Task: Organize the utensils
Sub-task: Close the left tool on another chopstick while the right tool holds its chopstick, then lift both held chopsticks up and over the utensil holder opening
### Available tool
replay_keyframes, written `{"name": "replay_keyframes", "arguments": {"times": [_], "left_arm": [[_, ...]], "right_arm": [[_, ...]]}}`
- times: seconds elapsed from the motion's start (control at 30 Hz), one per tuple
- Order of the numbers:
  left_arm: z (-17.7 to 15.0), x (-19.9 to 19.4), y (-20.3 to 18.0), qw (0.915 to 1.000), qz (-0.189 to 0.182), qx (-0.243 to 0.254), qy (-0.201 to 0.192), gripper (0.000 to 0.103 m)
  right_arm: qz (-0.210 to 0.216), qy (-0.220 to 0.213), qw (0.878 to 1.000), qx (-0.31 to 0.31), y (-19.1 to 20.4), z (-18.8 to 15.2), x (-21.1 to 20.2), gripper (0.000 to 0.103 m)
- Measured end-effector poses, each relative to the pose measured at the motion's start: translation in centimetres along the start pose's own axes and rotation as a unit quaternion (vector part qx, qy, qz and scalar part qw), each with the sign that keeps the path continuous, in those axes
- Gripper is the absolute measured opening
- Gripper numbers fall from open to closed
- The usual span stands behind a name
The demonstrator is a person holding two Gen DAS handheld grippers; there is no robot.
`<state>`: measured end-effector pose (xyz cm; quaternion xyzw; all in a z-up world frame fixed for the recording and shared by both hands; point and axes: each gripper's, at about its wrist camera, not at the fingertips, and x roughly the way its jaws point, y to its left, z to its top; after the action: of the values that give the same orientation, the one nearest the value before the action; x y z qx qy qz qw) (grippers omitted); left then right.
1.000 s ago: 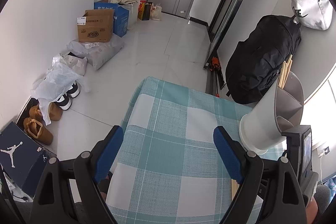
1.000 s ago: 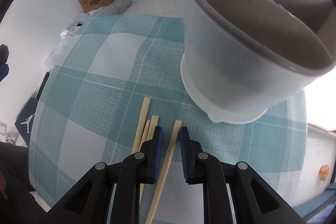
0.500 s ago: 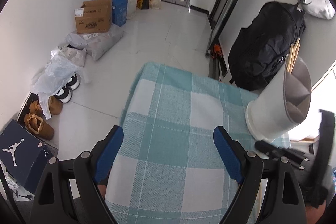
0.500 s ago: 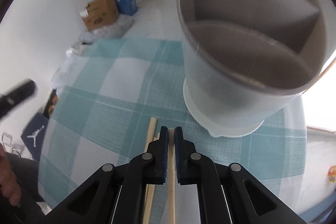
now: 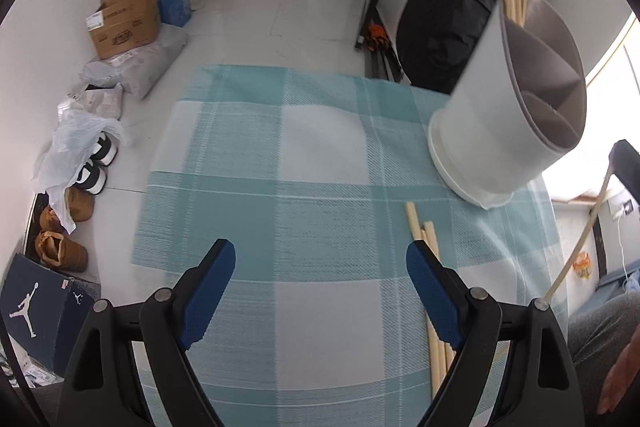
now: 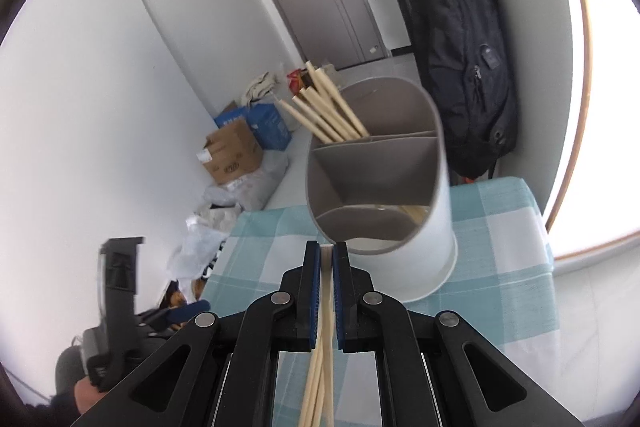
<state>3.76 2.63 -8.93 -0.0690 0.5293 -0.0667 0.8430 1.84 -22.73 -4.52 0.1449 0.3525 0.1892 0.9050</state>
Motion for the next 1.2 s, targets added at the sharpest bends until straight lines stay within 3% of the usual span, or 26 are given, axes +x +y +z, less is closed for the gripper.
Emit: {"name": "replay_keyframes", "arguments": {"times": [0.2, 0.33, 0.43, 0.6, 0.87, 1.0, 1.1, 1.2], "left_arm": [[0.8, 1.7, -2.4, 0.9987, -0.005, 0.031, 0.04, 0.084], [2.0, 2.6, -3.1, 0.9981, -0.002, 0.02, 0.058, 0.084], [2.3, 3.0, -3.3, 0.9978, -0.006, 0.011, 0.066, 0.075], [2.3, 4.0, -3.9, 0.9958, 0.02, 0.02, 0.087, 0.052], [2.8, 4.8, -5.0, 0.9942, 0.046, 0.007, 0.098, 0.046], [2.9, 4.8, -5.6, 0.994, 0.034, 0.004, 0.104, 0.018], [2.8, 4.8, -6.0, 0.9942, 0.029, 0.006, 0.104, 0.008], [2.8, 4.8, -5.5, 0.9945, 0.014, -0.018, 0.103, 0.006]], "right_arm": [[0.018, -0.038, 0.998, 0.038, -2.0, 0.1, -2.8, 0.005], [0.03, -0.047, 0.995, 0.086, -4.5, -0.1, -3.8, 0.006], [0.032, -0.043, 0.993, 0.106, -5.8, -0.2, -4.0, 0.006], [0.048, -0.049, 0.991, 0.119, -6.8, -0.2, -4.9, 0.006], [0.065, -0.06, 0.987, 0.134, -7.6, -0.2, -6.1, 0.006], [0.067, -0.062, 0.986, 0.138, -8.0, -0.2, -6.5, 0.006], [0.069, -0.062, 0.985, 0.142, -8.3, -0.3, -6.8, 0.006], [0.071, -0.063, 0.985, 0.144, -8.5, -0.3, -6.9, 0.006]]}}
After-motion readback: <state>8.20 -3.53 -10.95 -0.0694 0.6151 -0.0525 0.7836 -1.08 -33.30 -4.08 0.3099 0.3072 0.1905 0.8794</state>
